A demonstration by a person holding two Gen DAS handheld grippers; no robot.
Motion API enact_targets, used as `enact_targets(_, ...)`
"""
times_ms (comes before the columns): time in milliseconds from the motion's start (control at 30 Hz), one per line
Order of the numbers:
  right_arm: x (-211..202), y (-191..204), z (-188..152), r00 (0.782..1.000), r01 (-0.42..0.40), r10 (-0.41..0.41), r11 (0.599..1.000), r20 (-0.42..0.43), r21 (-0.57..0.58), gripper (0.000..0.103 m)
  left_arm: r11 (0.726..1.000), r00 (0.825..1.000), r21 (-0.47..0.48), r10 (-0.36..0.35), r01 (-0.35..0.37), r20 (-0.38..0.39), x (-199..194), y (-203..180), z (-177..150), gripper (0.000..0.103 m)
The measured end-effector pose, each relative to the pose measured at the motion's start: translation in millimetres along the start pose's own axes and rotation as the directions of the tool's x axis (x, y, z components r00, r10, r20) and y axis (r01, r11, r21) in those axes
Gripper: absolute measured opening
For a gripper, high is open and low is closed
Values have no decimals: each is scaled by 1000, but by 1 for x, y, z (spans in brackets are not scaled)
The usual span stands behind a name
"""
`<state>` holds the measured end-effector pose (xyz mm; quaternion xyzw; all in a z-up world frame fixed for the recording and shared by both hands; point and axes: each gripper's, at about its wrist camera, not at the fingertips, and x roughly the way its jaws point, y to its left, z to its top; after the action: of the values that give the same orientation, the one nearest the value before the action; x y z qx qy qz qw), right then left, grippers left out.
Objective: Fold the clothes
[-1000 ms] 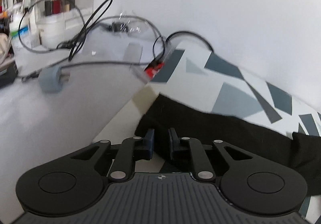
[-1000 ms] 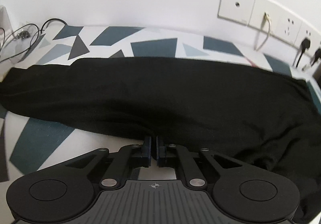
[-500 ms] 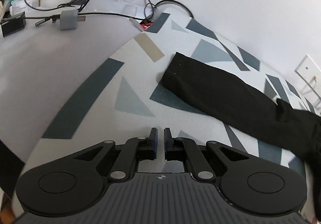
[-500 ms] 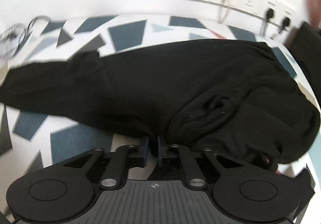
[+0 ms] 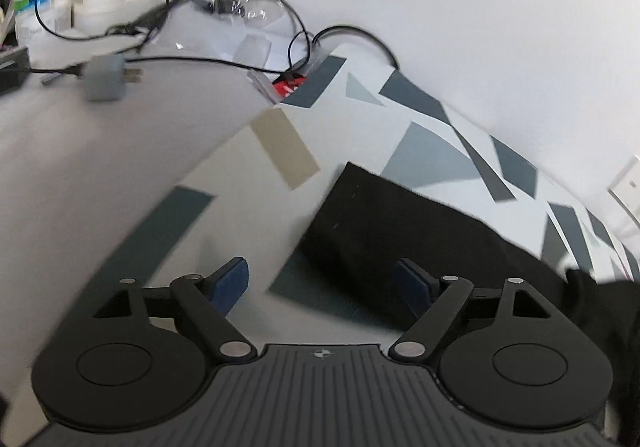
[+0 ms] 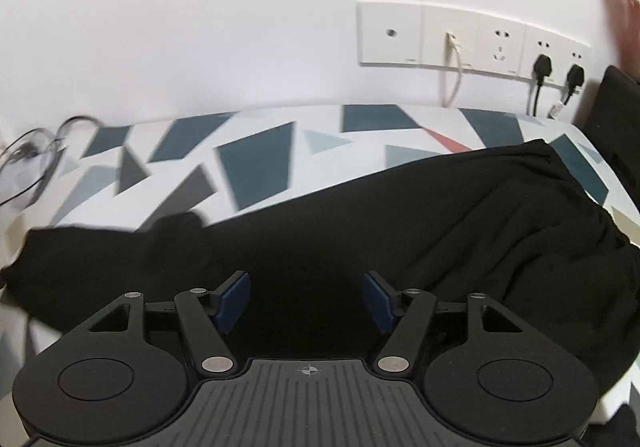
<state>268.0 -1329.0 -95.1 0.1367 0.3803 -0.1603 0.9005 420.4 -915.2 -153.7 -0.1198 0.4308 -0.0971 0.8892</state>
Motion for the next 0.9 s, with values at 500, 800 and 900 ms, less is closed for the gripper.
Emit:
enact_targets(500, 95, -26, 28, 998, 10, -7, 999, -70, 48, 81, 977, 978, 56, 206, -204, -25, -24, 18, 8, 9)
enact_targets(800, 87, 6, 17, 995, 40, -34, 997, -93, 66, 87, 989, 994, 92, -111, 112, -21, -55, 40, -22, 67)
enact_targets(900, 76, 26, 7, 993, 41, -35, 998, -116, 48, 86, 984, 986, 70, -163, 164, -21, -60, 57, -31, 67)
